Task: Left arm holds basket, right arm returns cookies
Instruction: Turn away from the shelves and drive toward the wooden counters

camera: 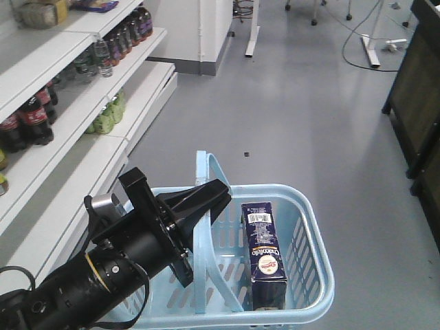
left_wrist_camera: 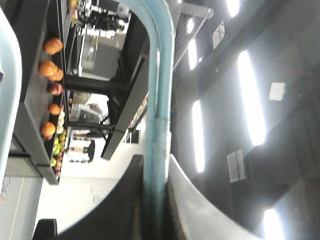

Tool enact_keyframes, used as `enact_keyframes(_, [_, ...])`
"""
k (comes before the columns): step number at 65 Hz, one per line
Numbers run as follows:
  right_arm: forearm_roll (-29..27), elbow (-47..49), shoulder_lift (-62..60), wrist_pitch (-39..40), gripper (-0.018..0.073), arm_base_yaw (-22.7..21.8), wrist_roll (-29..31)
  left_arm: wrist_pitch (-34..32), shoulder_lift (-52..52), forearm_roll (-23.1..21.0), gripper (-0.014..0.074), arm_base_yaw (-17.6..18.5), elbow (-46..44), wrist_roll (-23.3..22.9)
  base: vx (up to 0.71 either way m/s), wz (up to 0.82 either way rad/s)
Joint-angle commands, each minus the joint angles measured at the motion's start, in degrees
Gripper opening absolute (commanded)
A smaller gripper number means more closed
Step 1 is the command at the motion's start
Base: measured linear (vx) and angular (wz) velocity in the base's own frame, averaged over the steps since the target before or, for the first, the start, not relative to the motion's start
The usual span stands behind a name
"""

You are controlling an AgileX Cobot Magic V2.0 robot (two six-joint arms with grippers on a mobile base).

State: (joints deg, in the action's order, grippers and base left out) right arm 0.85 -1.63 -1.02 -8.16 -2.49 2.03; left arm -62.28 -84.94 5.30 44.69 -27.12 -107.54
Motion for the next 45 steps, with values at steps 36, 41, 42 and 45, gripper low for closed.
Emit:
enact_keyframes(36, [0.3,-1.0,-0.3,4.3,-0.0006,-0.2,0.3,-14.7,2.3,-0.7,-0.0003,0.3,-1.5,-0.1,0.08,-0.28])
enact_keyframes(41, [0.3,-1.0,-0.3,4.3,-0.0006,-0.2,0.3,-14.7,2.3,-0.7,-0.0003,0.3,-1.5,-0.1,0.06,-0.06])
enact_keyframes(42, [0.3,-1.0,-0.3,4.3,-0.0006,-0.2,0.3,-14.7,2.3,-0.7,-0.0003,0.3,-1.5,-0.1,0.05,-0.04])
enact_keyframes(45, [0.3,-1.0,-0.3,4.3,-0.0006,-0.2,0.3,-14.7,2.3,-0.7,-0.0003,0.3,-1.5,-0.1,0.05,-0.04])
